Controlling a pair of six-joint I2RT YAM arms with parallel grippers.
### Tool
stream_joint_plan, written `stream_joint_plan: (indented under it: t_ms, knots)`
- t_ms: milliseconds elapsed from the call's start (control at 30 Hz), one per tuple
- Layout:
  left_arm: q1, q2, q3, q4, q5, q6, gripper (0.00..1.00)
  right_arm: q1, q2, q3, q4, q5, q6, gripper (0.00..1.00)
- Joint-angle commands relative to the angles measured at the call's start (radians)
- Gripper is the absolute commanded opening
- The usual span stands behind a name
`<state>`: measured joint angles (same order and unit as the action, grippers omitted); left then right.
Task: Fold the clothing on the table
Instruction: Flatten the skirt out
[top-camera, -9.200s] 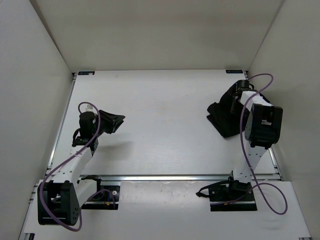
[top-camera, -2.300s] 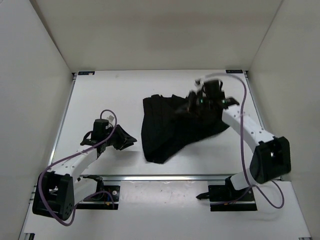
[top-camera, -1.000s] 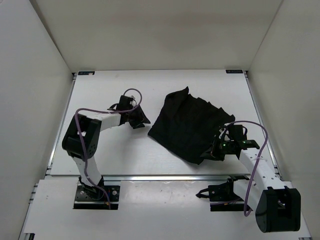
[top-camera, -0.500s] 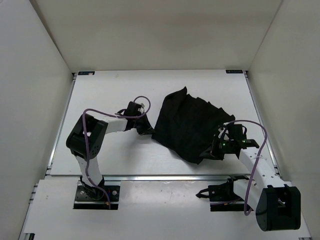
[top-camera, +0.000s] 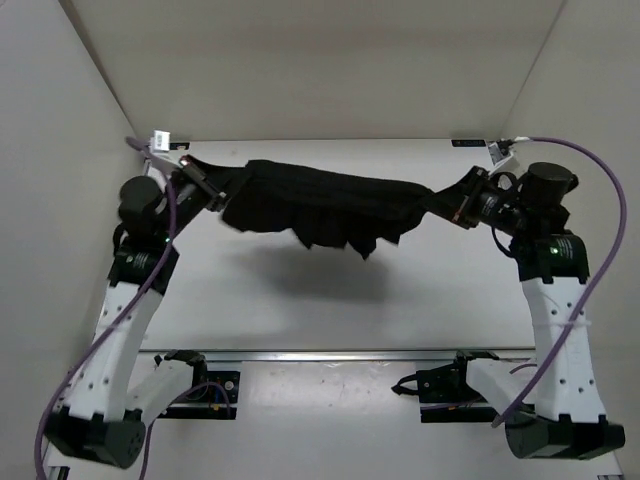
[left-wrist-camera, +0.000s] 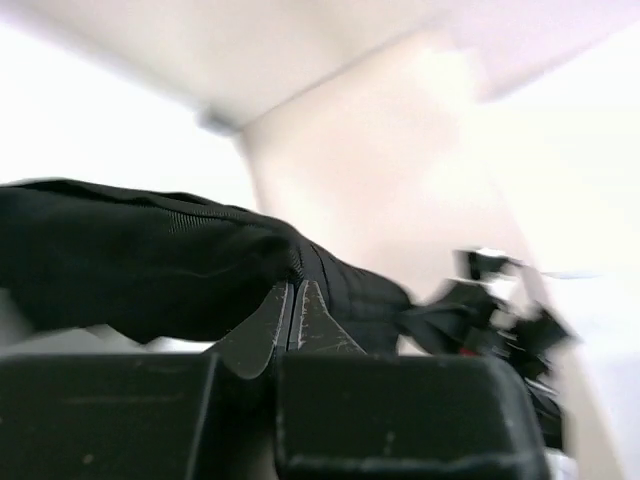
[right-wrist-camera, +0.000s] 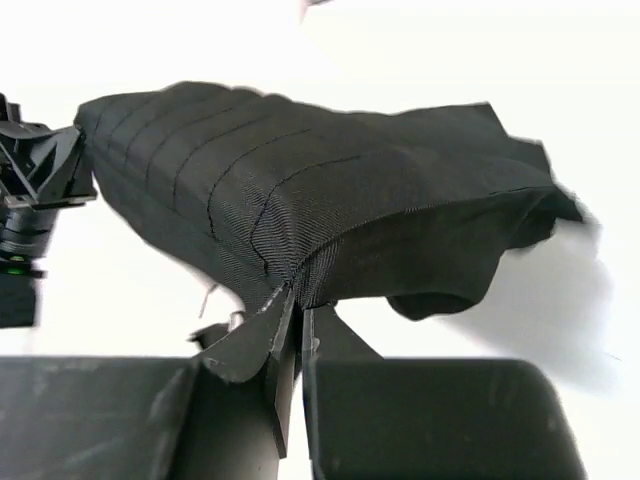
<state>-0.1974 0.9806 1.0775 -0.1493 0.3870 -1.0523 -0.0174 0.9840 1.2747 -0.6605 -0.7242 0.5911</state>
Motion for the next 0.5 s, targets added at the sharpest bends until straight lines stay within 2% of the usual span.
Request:
stream_joint_plan:
  t_ms: [0,133,200,267,300,367,433,467]
  knots:
    - [0.042,-0.040,0.019,-0.053,0.013,-0.071,0.00,-0.033,-0.037,0.058,0.051,-0.095,0.127,0.00]
    - [0.070,-0.013,0.007,-0.035,0.036,-0.090,0.00,-0.041,-0.019,-0.010,0.188,-0.216,0.252,0.00]
    - [0.088,0.030,-0.025,0.032,0.111,-0.119,0.00,-0.026,0.027,-0.102,0.336,-0.292,0.346,0.00]
    - [0.104,0.081,-0.047,0.098,0.119,-0.149,0.00,-0.010,0.100,-0.146,0.450,-0.340,0.413,0.00]
    - [0.102,0.122,-0.048,0.132,0.118,-0.161,0.00,-0.003,0.167,-0.131,0.508,-0.348,0.423,0.00]
    - [0.118,0.211,0.052,0.129,0.139,-0.155,0.00,0.017,0.276,-0.040,0.495,-0.334,0.368,0.00]
    - [0.136,0.327,0.161,0.166,0.179,-0.153,0.00,0.011,0.439,0.200,0.406,-0.336,0.311,0.00]
    - [0.148,0.345,0.233,0.165,0.193,-0.164,0.00,0.008,0.476,0.262,0.388,-0.334,0.299,0.00]
